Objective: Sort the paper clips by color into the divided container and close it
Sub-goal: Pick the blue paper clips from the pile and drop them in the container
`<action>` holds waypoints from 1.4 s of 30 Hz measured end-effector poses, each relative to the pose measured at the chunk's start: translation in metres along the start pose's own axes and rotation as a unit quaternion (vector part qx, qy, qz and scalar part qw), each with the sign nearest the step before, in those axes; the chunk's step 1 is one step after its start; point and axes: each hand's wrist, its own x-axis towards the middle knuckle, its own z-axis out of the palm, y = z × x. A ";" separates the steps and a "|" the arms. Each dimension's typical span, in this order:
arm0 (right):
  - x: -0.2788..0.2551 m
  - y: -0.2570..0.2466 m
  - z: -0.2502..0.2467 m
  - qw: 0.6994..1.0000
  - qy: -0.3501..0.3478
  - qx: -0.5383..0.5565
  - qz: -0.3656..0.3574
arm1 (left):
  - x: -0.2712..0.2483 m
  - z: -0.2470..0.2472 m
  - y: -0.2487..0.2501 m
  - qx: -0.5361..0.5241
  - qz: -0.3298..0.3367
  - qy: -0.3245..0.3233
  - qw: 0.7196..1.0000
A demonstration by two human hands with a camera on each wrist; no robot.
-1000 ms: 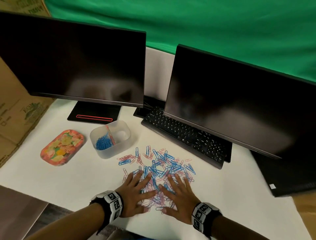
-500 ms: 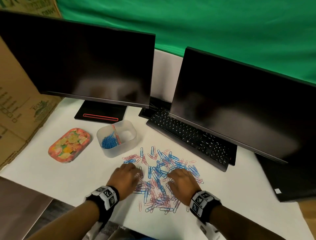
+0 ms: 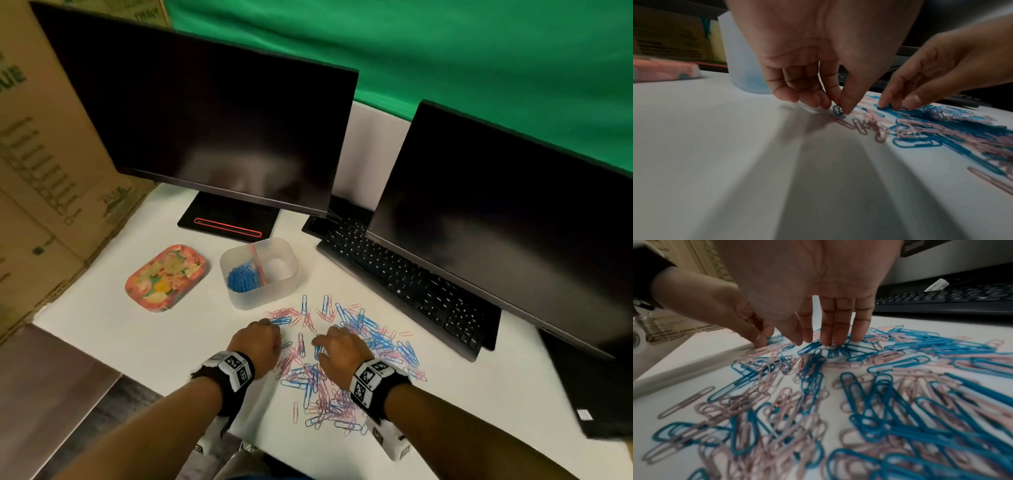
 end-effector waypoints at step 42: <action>-0.082 0.082 0.046 0.984 0.136 -0.088 -0.080 | 0.008 -0.009 0.035 -0.266 0.005 -0.028 0.964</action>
